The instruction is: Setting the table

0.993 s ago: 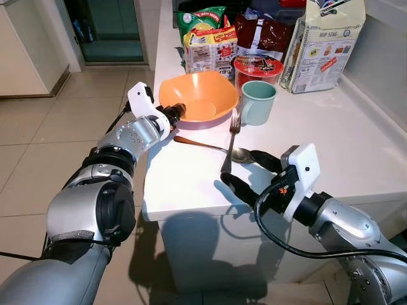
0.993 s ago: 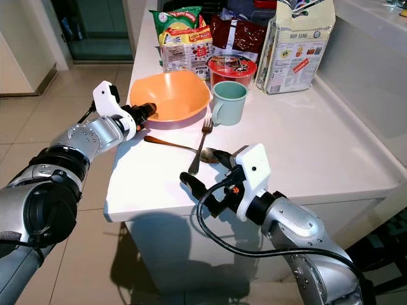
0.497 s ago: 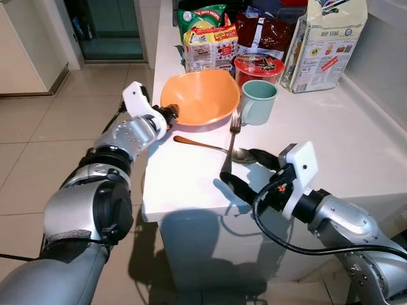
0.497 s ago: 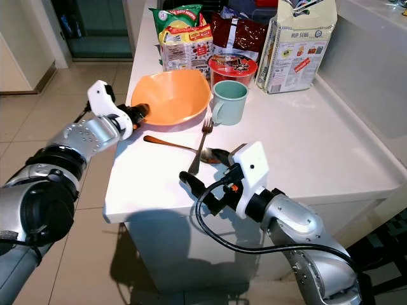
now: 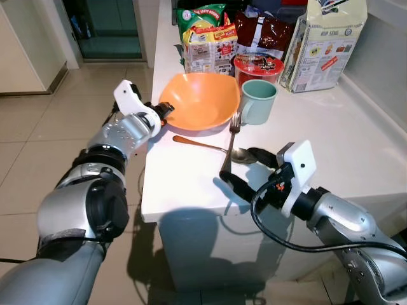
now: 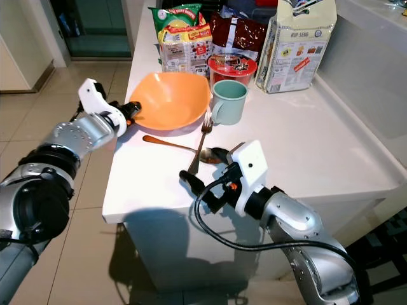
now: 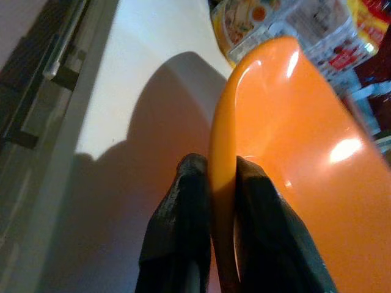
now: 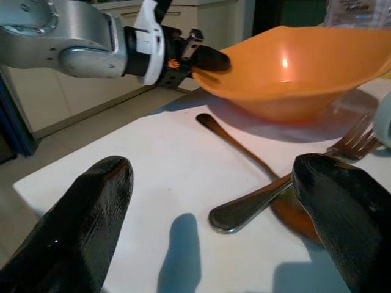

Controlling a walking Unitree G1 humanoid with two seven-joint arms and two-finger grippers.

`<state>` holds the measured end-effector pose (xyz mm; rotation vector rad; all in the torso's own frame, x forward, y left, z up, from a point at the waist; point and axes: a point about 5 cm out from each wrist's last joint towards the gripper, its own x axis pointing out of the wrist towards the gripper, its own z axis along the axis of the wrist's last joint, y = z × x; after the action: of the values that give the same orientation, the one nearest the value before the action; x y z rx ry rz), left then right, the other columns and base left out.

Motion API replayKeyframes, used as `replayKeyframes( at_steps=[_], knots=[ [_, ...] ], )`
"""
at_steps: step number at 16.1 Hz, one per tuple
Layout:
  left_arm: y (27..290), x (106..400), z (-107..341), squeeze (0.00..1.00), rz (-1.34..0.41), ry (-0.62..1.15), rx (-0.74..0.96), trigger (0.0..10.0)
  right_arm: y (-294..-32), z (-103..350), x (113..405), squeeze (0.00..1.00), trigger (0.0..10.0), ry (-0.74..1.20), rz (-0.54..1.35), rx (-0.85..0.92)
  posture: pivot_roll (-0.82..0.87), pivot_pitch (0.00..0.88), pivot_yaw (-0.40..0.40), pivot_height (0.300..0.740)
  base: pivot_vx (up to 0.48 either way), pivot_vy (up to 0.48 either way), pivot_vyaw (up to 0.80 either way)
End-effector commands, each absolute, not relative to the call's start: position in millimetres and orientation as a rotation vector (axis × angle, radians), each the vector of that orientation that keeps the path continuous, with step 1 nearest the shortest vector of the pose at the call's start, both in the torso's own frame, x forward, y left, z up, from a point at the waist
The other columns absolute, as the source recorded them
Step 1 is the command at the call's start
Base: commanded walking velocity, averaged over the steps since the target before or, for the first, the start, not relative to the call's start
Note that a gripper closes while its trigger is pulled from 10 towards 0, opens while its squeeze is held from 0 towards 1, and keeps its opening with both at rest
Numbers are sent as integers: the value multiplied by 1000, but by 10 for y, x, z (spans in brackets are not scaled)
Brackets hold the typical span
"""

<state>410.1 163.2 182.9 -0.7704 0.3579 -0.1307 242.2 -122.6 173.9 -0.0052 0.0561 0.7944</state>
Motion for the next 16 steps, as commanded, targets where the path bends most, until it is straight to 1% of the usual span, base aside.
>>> replayKeyframes(
  at_steps=[1,2,3,5,7,9,10,11,12,13,14,15,16],
  knots=[
    [1684,4136,2015,0,-171,307,-774,0,-1200,1798,2448,0,10000,20,794,-8,35,0,-13,740,0,0,0],
    [1708,4142,2078,0,-191,285,-777,0,-1183,1810,2451,0,10000,14,795,0,36,0,-12,740,0,0,0],
    [1777,4146,2196,0,-219,250,-792,0,-1153,1819,2444,0,10000,7,796,4,30,0,1,740,0,0,0],
    [1903,4118,2367,0,-277,199,-805,0,-1133,1876,2465,0,10000,-13,793,4,34,0,0,740,0,0,0],
    [2018,4049,2343,0,-282,190,-804,0,-1126,1909,2487,0,10000,-33,794,12,58,0,-2,740,0,0,0],
    [2117,3951,2414,0,-297,119,-812,0,-1109,1929,2491,0,10000,-49,791,26,60,0,0,740,0,0,0],
    [2170,3811,2549,0,-333,11,-750,0,-1096,1961,2483,0,10000,-66,775,51,52,0,8,740,0,0,0],
    [2134,3620,2692,0,-383,-94,-621,0,-1094,2028,2475,0,10000,-93,747,73,47,0,8,740,0,0,0],
    [2033,3443,2799,0,-439,-174,-565,0,-1107,2110,2489,0,10000,-125,706,113,49,0,1,740,0,0,0],
    [1960,3309,2851,0,-471,-224,-561,0,-1113,2160,2503,0,10000,-148,685,132,48,0,1,740,0,0,0],
    [1933,3250,2858,0,-468,-247,-526,0,-1126,2178,2519,0,10000,-158,668,134,56,0,-4,740,0,0,0],
    [1909,3071,2878,0,-415,-321,-456,0,-1175,2202,2565,0,10000,-183,608,147,68,0,-12,740,0,0,0],
    [1913,2959,2879,0,-377,-345,-392,2431,-1205,2225,2585,0,10000,-200,568,155,69,0,-18,740,0,0,0]
  ],
)
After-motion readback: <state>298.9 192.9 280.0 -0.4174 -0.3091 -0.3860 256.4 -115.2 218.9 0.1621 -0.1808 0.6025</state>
